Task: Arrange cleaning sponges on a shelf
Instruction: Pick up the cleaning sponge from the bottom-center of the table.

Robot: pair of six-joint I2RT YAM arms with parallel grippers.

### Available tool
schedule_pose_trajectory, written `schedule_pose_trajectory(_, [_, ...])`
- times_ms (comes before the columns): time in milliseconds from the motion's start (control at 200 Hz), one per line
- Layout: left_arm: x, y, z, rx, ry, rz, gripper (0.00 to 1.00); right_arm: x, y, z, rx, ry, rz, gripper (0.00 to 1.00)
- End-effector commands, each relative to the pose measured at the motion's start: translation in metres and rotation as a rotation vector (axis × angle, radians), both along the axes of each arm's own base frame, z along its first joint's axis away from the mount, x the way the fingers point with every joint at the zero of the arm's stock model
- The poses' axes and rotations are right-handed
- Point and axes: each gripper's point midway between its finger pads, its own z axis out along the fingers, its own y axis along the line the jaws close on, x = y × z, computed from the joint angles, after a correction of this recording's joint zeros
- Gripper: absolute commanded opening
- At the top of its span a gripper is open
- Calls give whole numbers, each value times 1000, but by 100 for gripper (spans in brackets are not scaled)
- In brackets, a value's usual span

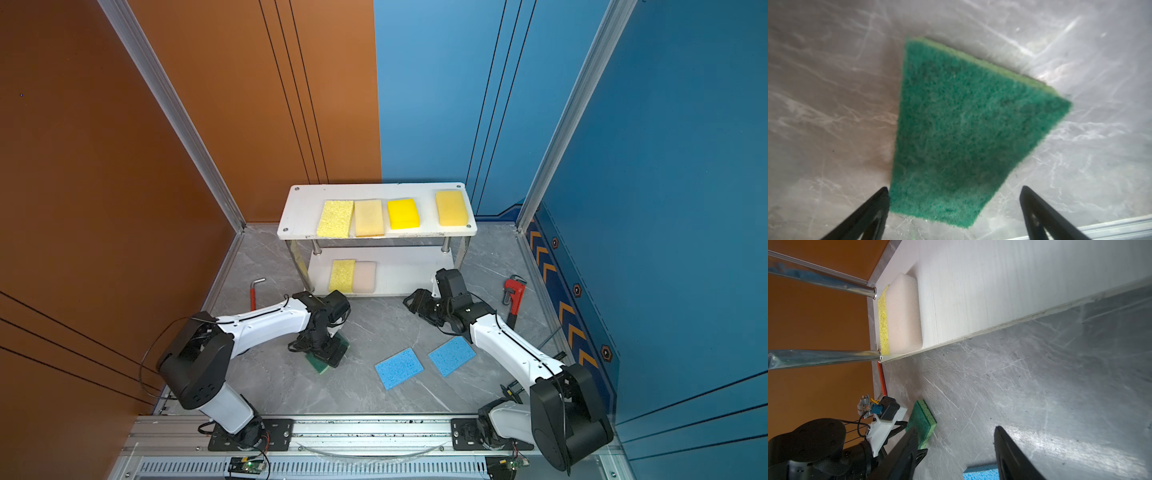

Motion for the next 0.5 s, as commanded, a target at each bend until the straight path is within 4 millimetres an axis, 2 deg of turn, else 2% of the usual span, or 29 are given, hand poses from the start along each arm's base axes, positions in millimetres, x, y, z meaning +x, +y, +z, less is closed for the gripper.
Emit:
schedule_pose_trajectory(0, [-13, 2, -10, 17, 57, -15, 98, -4, -10, -3, -24, 6, -27, 61])
schedule_pose_trajectory(75, [-15, 3, -13, 24, 65, -9, 100, -4, -11, -2, -21, 4, -31, 60])
schedule_pose_trajectory(130, [-16, 3, -13, 27, 64, -6, 97, -5, -12, -1, -20, 3, -34, 60])
schedule_pose_trajectory(190, [-16, 1, -13, 26, 61, -8, 92, -5, -13, -1, -16, 2, -38, 60])
schedule_pose_trajectory(250, [-16, -1, -11, 23, 56, -11, 82, -5, -14, 0, -15, 2, -42, 59])
schedule_pose_trajectory(330, [-15, -6, -8, 15, 43, -9, 80, -5, -15, 0, -12, 0, -48, 59])
schedule_pose_trajectory(390, [-14, -10, -6, 9, 34, -6, 75, -5, -16, 1, -11, 0, -51, 59])
schedule_pose_trajectory(495, [-11, -18, -2, 0, 14, -7, 75, -6, -17, 3, -8, -6, -52, 59])
